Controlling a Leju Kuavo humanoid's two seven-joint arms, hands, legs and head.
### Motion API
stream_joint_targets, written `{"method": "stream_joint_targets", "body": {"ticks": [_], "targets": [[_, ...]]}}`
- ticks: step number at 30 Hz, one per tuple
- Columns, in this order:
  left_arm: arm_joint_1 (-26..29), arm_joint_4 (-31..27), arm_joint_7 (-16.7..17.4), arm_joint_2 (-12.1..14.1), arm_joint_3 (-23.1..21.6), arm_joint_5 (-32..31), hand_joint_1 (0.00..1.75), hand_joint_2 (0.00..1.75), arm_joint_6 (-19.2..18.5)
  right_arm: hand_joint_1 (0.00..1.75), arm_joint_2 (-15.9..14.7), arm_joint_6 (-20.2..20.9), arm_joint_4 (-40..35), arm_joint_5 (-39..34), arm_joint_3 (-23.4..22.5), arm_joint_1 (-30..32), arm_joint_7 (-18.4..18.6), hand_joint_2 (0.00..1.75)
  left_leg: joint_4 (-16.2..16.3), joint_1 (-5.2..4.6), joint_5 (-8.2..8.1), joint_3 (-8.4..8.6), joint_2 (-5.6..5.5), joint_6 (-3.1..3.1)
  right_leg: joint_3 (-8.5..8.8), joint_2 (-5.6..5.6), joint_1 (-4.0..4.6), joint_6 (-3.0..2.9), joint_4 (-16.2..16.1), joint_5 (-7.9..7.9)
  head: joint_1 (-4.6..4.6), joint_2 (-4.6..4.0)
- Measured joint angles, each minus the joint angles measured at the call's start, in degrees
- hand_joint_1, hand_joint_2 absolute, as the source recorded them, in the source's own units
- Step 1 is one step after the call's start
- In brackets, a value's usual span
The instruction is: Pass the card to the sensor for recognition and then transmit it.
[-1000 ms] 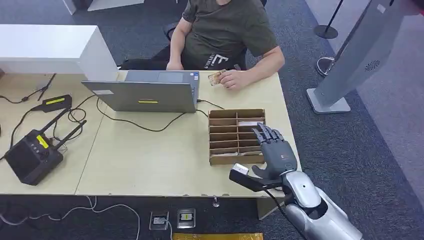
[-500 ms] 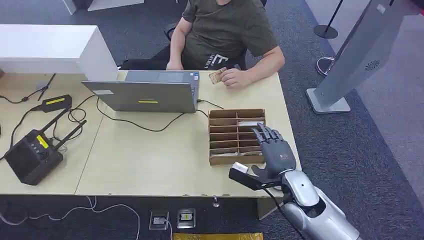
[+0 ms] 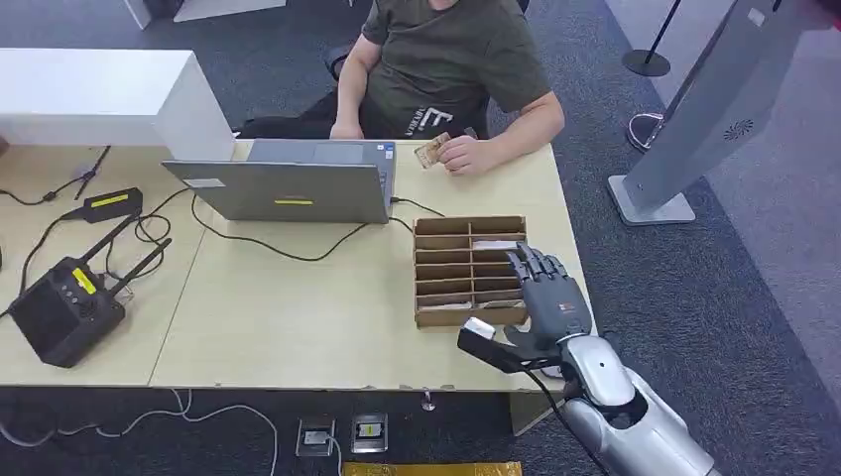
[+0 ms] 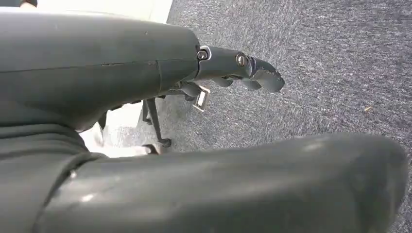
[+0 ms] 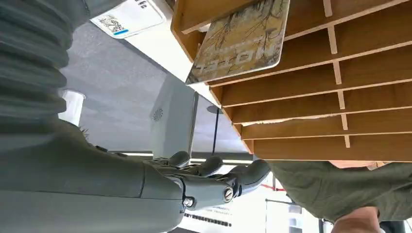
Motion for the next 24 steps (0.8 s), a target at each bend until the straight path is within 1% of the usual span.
{"method": "stream_joint_targets", "body": {"ticks": [11,24], "targets": [[0.0,0.0,0.09,0.02,0.0,0.31,0.0,0.0,0.44,0.0,0.74,1.53,0.0,0.2,0.0,0.0,-0.13,1.75,0.0,0.0,0.0,0.0,0.0,0.0,0.0,0.0,0.0,0.0,0.0,0.0,0.0,0.0],[0.0,0.0,0.61,0.0,0.0,0.83,0.0,0.0,1.4,0.0,2.1,3.34,0.0,-0.04,0.11,-0.05,-1.2,1.75,0.0,0.0,0.0,0.0,0.0,0.0,0.01,0.0,0.0,0.0,0.0,0.0,0.0,0.0]]}}
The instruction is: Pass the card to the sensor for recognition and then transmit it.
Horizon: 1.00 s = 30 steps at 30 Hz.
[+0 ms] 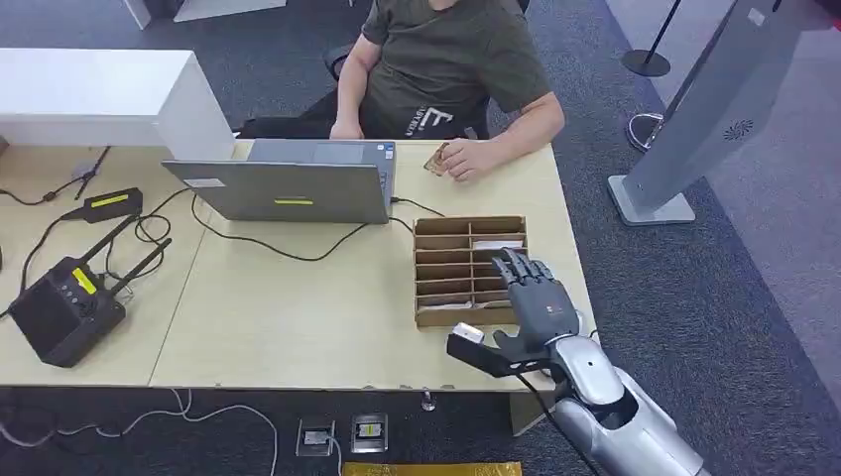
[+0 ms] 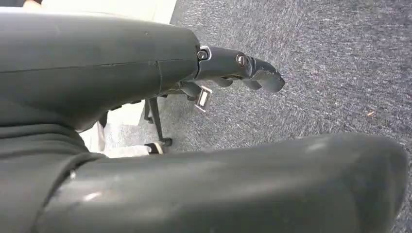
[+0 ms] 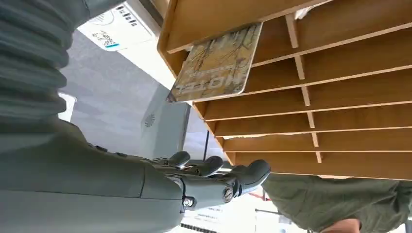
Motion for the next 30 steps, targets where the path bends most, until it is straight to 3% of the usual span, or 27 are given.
{"method": "stream_joint_targets", "body": {"ticks": [5,6,7,16,30], "targets": [[0.0,0.0,0.09,0.0,0.0,0.2,0.0,0.0,0.31,0.0,0.5,0.37,0.0,0.0,0.02,-0.08,-0.02,1.75,0.0,0.0,0.0,0.0,0.0,0.0,0.0,0.0,0.0,0.0,0.0,0.0,0.0,0.0],[0.0,0.0,0.09,0.0,0.0,0.2,0.0,0.0,0.31,1.64,0.61,0.46,0.0,-0.02,0.02,-0.08,-0.02,1.75,0.0,0.0,0.0,0.0,0.0,0.0,0.0,0.0,0.0,0.0,0.0,0.0,0.0,0.0],[0.0,0.0,0.09,0.0,0.0,0.2,0.0,0.0,0.28,1.75,0.68,0.57,0.0,-0.04,0.02,-0.08,-0.02,1.75,0.0,0.0,0.0,0.0,0.0,0.0,0.0,0.0,0.0,0.0,0.0,0.0,0.0,0.0],[0.0,0.0,0.09,0.07,0.0,0.2,0.0,0.0,-0.02,1.75,0.74,3.34,-0.7,0.46,0.13,-0.04,1.49,1.75,0.0,0.0,0.0,0.01,0.0,0.0,-0.01,0.01,0.0,0.0,0.0,0.0,0.0,0.0],[0.0,0.0,0.57,0.37,0.0,0.35,0.0,0.0,0.26,1.75,0.74,4.02,-1.44,2.12,0.59,0.02,2.58,1.75,0.0,0.0,0.0,0.02,0.0,0.0,-0.01,0.01,0.0,0.0,0.0,0.0,-0.02,0.0]]}}
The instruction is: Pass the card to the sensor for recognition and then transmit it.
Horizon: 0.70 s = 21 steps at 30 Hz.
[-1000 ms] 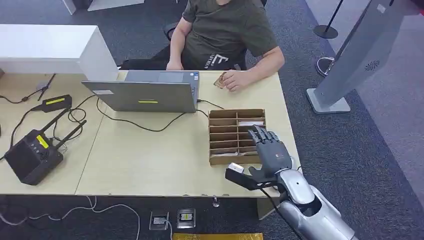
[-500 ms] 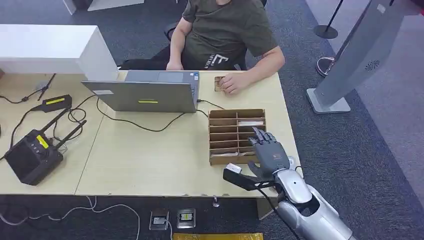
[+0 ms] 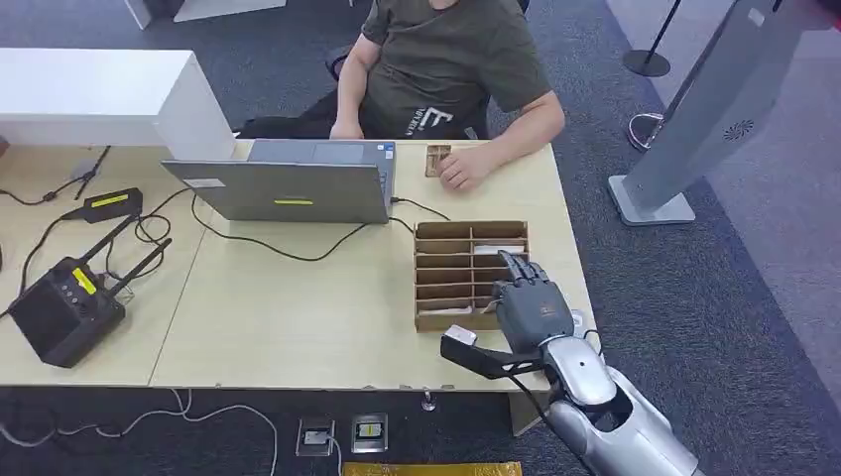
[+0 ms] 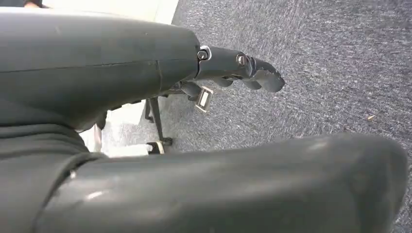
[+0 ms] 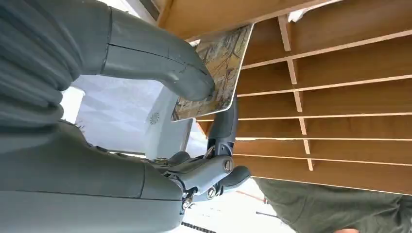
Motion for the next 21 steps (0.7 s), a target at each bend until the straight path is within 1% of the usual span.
{"method": "stream_joint_targets", "body": {"ticks": [16,19,21], "targets": [[0.0,0.0,0.02,0.46,0.0,0.06,0.0,0.0,-0.18,1.75,-0.04,-0.04,-1.27,0.3,0.02,1.08,0.39,1.75,0.0,0.0,0.0,0.0,0.0,0.0,0.0,0.0,0.0,0.0,0.0,0.0,0.02,0.0],[0.0,0.0,0.02,0.46,0.0,0.17,0.0,0.0,-0.13,1.75,0.06,-2.36,-1.27,2.27,0.07,0.77,-0.8,1.75,0.0,0.0,0.0,-0.03,0.0,0.0,0.01,0.0,0.0,0.0,0.01,0.0,0.02,0.0],[0.0,0.0,0.0,0.46,0.0,0.15,0.0,0.0,-0.61,1.75,0.26,-3.04,-1.31,4.11,-0.39,-1.41,-3.22,1.75,0.0,-0.01,0.03,-0.03,0.07,-0.03,-0.04,0.02,-0.01,0.01,0.03,0.04,0.0,0.0]]}}
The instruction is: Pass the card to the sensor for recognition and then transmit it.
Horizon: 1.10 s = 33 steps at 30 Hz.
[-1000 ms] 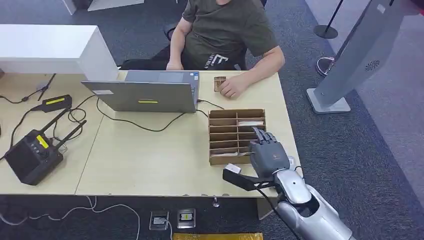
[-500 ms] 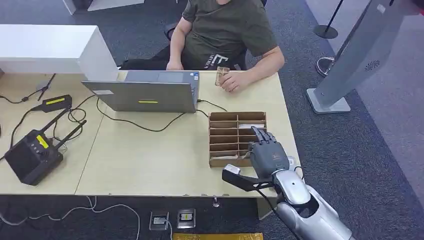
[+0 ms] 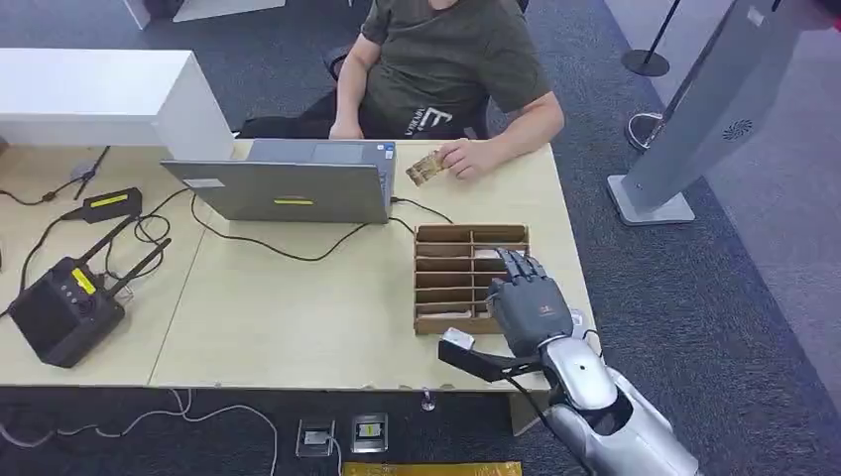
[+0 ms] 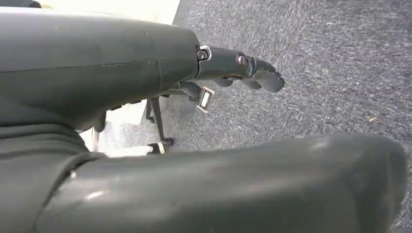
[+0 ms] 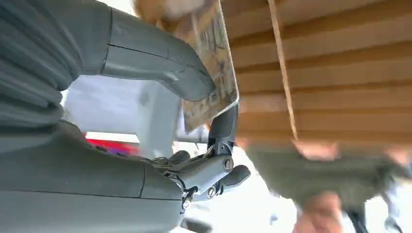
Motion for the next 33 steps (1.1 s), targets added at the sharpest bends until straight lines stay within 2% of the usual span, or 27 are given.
{"method": "stream_joint_targets", "body": {"ticks": [2,6,12,15,19,22,29,33], "targets": [[-0.03,0.0,-0.53,0.02,-0.02,-0.18,0.0,0.0,-0.94,1.75,0.07,-0.22,-0.42,2.21,-1.31,-3.55,-2.75,1.75,0.0,0.0,0.02,0.03,0.07,0.01,0.02,0.12,0.0,0.0,0.0,0.02,0.04,0.0],[-0.03,0.0,-1.71,0.0,-0.07,-0.28,0.0,0.0,-1.92,1.75,0.35,-3.63,-0.39,5.33,-3.26,-11.35,-7.95,1.75,0.01,0.0,0.06,0.03,0.07,0.02,0.02,0.1,0.0,-0.02,0.0,0.06,0.04,0.0],[-0.05,0.0,-1.81,0.0,-0.17,-0.81,0.0,0.0,-2.45,1.75,1.9,-9.44,2.31,3.73,-5.0,-21.36,-10.73,1.75,0.01,0.0,0.06,-0.01,0.06,0.02,0.0,0.1,0.01,-0.02,0.02,0.07,0.04,0.0],[-0.08,0.0,-1.81,-0.04,-0.24,-1.07,0.0,0.0,-2.47,1.75,3.06,-12.29,5.1,3.17,-5.55,-24.45,-11.45,1.75,0.01,0.0,0.06,-0.05,0.04,0.02,-0.01,0.07,0.01,-0.02,0.02,0.06,0.02,0.0],[-0.2,0.0,-1.7,0.0,-0.55,-2.1,0.0,0.0,-2.82,1.75,5.66,-18.24,11.95,3.69,-5.81,-28.37,-13.08,1.75,0.0,0.01,0.06,-0.11,0.04,0.02,-0.03,0.07,0.01,-0.02,0.02,0.06,0.02,0.0],[-0.29,0.0,-1.73,0.2,-0.61,-2.27,0.0,0.0,-3.47,1.75,8.33,-22.91,21.13,4.46,-5.73,-32.99,-14.01,1.75,0.0,0.03,0.07,-0.06,0.02,0.01,-0.02,0.08,0.03,-0.02,0.03,0.07,0.02,0.0],[-0.35,0.0,-2.08,0.79,-1.03,-2.73,0.0,0.0,-4.7,1.75,14.38,-26.14,40.23,9.35,-5.31,-40.07,-13.07,1.75,0.0,0.05,0.11,-0.13,-0.09,-0.01,-0.03,-0.05,0.05,-0.02,0.04,0.07,0.09,0.0],[-0.35,0.0,-1.77,0.92,-1.49,-2.75,0.0,0.0,-4.76,1.75,17.44,-26.1,47.48,12.0,-4.81,-42.61,-11.51,1.75,0.01,0.06,0.11,-0.12,-0.09,-0.01,-0.05,-0.05,0.06,-0.04,0.04,0.05,0.0,0.0]]}}
